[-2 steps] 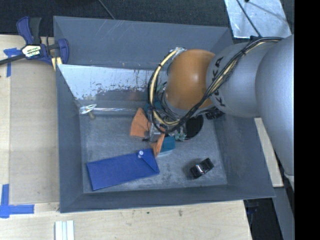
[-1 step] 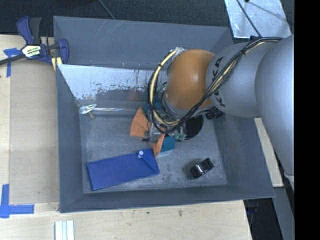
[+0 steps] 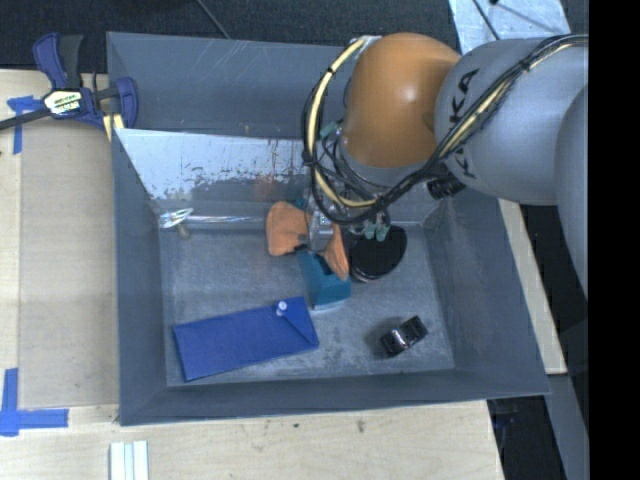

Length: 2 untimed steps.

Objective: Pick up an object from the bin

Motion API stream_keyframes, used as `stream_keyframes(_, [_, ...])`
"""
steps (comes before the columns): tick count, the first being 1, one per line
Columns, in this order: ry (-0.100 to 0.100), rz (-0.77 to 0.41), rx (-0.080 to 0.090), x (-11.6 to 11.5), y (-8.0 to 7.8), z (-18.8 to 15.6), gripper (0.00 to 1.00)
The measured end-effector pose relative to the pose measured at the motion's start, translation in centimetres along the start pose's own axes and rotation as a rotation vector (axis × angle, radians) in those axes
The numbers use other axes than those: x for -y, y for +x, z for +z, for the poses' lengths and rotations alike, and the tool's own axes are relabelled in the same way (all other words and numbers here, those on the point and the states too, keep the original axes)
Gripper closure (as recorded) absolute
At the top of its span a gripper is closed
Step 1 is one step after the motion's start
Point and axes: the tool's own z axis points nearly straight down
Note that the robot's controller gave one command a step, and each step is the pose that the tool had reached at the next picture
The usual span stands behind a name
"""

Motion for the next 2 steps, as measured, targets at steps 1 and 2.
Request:
stream_keyframes(1, [0.0,0.0,-0.001,0.0,0.0,0.0,1.0])
stream_keyframes(2, [0.001,0.002,-0.004,0.1,-0.4,-5.3,1.0])
